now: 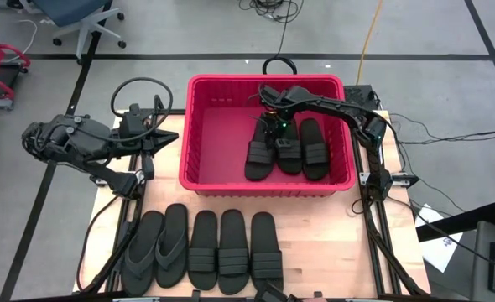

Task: Pick and place slides into bin
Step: Put the black slide into the red container

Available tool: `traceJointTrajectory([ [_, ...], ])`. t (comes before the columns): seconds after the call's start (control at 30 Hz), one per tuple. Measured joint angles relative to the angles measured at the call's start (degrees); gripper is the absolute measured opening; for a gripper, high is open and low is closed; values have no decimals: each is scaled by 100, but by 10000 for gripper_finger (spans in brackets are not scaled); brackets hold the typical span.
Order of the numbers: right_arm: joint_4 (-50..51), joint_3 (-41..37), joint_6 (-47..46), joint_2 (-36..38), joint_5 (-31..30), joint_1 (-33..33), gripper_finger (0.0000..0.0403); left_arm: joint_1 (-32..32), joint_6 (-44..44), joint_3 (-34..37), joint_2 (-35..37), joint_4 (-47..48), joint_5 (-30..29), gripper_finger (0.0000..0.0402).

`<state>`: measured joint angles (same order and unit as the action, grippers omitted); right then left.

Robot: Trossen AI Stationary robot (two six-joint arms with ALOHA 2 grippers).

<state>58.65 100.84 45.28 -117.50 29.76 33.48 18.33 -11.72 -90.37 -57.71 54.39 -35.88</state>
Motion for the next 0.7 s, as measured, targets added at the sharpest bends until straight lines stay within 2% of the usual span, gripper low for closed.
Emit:
traceJointTrajectory([
  [0.27, -29, 105, -74, 163, -123, -42, 138, 0, 81, 0, 0, 2, -2, 19],
  [0.43, -722, 111, -479, 487, -101, -200, 133, -1, 159, 0, -2, 2, -2, 19],
  [0.57, -959, 111, -866, 537, -103, -354, 98, 0, 218, 0, -2, -4, -2, 19],
  [0.7, -992, 111, -1241, 526, -129, -445, 32, -1, 221, 1, -1, -5, -2, 19],
])
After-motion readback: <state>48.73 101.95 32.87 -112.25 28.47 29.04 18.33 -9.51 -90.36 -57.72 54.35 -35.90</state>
